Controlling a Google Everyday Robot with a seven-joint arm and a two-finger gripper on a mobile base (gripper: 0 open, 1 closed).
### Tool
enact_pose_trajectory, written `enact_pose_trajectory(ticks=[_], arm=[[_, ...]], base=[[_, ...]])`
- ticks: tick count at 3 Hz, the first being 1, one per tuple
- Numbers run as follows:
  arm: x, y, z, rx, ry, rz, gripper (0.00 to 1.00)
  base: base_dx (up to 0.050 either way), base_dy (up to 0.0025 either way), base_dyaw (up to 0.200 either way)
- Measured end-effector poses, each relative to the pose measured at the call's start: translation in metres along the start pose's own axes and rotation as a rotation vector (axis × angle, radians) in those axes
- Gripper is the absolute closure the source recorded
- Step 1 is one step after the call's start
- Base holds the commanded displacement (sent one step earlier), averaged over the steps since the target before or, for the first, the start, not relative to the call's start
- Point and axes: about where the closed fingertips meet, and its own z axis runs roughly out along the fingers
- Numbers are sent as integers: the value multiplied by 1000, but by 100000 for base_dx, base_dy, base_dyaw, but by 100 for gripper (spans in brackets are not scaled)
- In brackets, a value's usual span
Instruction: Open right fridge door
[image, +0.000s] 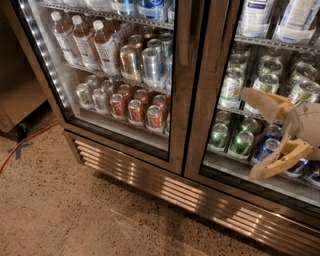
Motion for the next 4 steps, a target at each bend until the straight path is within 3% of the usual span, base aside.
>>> enact_pose_trajectory(ticks=[2,3,4], arm=[[-3,-5,-14,194,-73,-39,0],[-3,-5,-14,194,-73,-39,0],[-5,-4,-13,195,-78,-39,0]], base=[[0,0,0],[4800,0,-3],[0,0,0]])
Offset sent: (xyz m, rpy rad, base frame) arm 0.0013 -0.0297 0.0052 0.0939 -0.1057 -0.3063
